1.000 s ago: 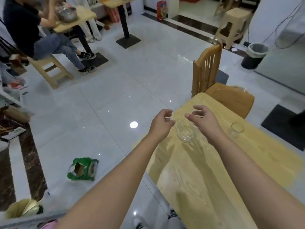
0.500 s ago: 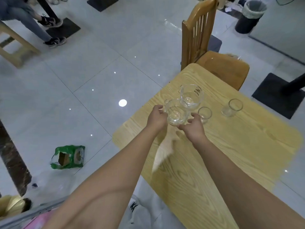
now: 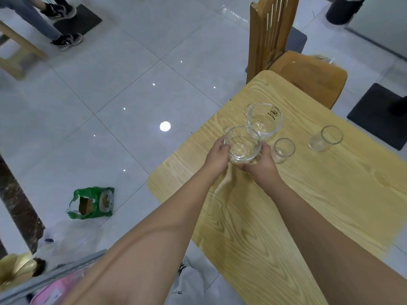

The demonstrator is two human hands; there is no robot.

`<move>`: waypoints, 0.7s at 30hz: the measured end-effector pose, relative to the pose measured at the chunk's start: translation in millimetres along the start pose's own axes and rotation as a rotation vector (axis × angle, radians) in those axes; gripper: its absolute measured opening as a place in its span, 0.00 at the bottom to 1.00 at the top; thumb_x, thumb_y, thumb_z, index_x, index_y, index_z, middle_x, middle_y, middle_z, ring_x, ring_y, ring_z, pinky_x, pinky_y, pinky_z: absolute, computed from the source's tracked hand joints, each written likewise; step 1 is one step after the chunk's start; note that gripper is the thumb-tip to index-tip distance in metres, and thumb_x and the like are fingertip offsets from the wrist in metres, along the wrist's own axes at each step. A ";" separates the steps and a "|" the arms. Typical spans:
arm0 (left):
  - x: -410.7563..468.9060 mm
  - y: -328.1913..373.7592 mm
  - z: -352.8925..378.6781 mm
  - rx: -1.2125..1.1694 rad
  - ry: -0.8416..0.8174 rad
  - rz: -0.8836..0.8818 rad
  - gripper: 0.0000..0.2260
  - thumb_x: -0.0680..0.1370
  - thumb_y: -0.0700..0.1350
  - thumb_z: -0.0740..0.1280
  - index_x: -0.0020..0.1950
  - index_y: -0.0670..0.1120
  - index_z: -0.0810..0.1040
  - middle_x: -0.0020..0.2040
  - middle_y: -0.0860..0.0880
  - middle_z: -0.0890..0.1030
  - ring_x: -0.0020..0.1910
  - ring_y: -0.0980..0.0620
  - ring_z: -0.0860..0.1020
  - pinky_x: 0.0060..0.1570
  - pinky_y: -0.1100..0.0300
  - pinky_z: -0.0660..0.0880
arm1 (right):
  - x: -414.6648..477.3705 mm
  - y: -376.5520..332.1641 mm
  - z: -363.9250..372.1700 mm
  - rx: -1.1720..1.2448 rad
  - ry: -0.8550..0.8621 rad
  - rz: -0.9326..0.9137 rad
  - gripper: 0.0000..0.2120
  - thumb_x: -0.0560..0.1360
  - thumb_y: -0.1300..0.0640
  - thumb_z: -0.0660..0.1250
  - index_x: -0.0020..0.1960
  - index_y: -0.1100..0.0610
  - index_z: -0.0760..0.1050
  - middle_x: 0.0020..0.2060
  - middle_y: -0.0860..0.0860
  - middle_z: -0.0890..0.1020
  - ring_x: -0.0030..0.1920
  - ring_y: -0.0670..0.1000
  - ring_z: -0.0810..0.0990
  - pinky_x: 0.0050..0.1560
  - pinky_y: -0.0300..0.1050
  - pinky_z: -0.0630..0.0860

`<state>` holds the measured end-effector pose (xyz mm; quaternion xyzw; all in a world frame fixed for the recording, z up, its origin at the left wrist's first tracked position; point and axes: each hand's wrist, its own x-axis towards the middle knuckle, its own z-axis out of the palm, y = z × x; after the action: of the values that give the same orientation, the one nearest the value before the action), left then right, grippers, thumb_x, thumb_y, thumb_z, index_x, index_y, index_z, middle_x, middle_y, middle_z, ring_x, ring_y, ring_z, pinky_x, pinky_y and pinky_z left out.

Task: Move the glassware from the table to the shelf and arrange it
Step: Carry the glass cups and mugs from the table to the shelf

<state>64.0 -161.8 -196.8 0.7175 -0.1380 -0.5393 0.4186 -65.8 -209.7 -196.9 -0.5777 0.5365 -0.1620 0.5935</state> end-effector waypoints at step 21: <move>-73.4 98.6 -59.2 -0.193 0.141 0.242 0.24 0.70 0.62 0.61 0.65 0.60 0.68 0.66 0.48 0.70 0.58 0.46 0.79 0.52 0.53 0.80 | -31.6 -126.7 17.4 0.026 -0.052 -0.345 0.31 0.68 0.60 0.78 0.62 0.45 0.66 0.54 0.36 0.75 0.49 0.38 0.80 0.44 0.28 0.75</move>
<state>113.8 -147.7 -70.6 0.6881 -0.1412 -0.4440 0.5562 -9.0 -210.6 -78.0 -0.6574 0.4119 -0.2532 0.5779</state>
